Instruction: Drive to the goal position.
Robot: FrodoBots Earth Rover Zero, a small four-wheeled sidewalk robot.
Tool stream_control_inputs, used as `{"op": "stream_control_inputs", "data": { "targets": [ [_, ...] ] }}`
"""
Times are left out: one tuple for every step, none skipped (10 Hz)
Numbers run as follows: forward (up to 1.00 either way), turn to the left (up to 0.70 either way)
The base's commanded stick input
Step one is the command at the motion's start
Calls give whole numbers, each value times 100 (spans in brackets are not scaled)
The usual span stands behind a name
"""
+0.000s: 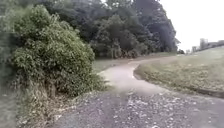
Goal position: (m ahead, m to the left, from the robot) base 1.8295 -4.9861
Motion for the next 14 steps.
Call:
{"op": "stream_control_inputs", "data": {
  "targets": [
    [45,0],
    [45,0],
    [45,0],
    [45,-7],
    [45,-15],
    [45,0],
    [45,0],
    [45,0],
    [45,0],
    [45,0],
    [45,0],
    [45,0],
    [45,0],
    [45,-27]
  ]
}}
